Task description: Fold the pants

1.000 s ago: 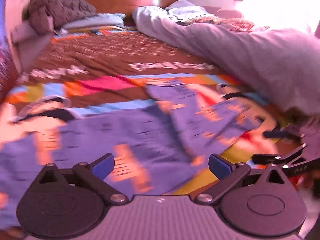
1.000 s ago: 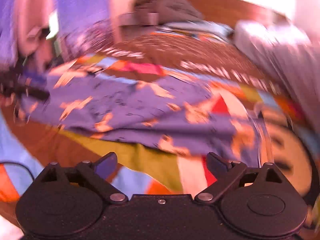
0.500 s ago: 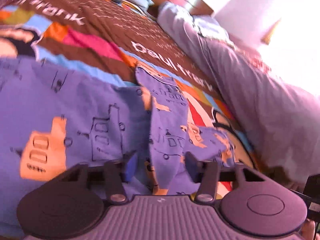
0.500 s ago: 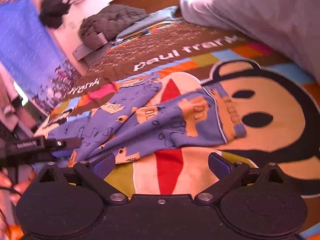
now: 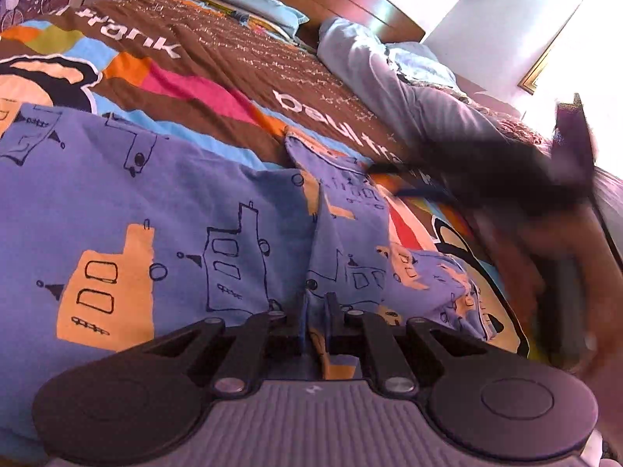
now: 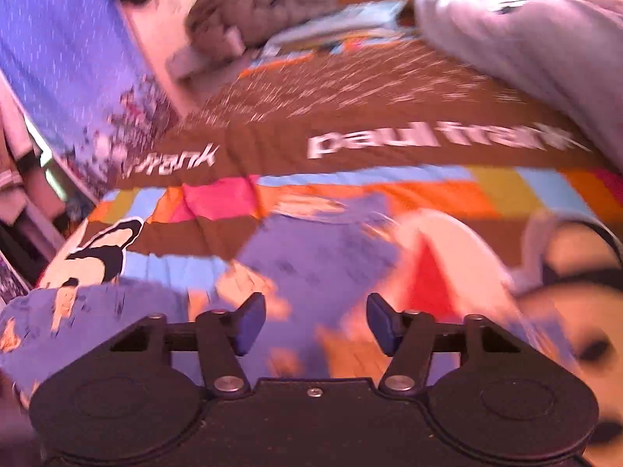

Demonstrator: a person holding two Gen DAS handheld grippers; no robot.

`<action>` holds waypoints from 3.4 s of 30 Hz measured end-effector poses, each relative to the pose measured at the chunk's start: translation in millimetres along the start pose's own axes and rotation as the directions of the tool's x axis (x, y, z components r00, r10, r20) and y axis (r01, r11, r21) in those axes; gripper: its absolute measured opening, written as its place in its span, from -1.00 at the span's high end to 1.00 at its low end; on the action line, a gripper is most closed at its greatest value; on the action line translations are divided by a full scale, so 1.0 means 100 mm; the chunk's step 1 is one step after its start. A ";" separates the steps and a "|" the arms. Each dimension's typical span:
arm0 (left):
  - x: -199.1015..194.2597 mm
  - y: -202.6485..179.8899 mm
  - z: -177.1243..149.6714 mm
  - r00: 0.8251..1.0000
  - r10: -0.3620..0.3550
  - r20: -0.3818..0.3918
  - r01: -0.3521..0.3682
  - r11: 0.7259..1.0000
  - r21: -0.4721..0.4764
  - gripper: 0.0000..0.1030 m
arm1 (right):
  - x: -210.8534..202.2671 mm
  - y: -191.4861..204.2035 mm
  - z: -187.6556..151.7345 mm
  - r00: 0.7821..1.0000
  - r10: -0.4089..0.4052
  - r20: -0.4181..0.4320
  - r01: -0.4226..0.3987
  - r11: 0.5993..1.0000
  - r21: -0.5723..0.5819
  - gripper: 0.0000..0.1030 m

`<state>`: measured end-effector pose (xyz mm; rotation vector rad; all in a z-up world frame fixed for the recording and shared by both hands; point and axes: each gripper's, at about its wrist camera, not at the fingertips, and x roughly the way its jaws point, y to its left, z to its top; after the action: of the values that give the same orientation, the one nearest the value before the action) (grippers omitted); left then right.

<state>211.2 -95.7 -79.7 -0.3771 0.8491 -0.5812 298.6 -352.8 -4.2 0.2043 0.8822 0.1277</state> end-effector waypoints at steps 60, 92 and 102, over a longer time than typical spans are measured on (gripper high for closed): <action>1.77 -2.53 0.59 0.917 0.041 -0.396 0.303 0.575 0.760 -0.24 | -1.24 -1.94 -1.50 0.984 -0.067 0.167 -0.003 0.921 0.390 0.26; 2.30 -2.80 0.59 0.844 0.348 -0.408 0.160 0.562 0.811 -0.28 | -1.21 -2.05 -1.67 0.989 -0.013 0.147 -0.065 0.856 0.513 0.30; 2.51 -2.65 0.67 0.790 0.303 -0.533 0.207 0.686 0.698 0.34 | -1.08 -2.07 -1.68 0.988 0.017 0.153 -0.099 0.830 0.548 0.69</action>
<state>308.3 -452.0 -46.7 0.6369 1.1624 -0.9671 106.3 -554.5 -74.4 0.7807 0.7516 -0.0929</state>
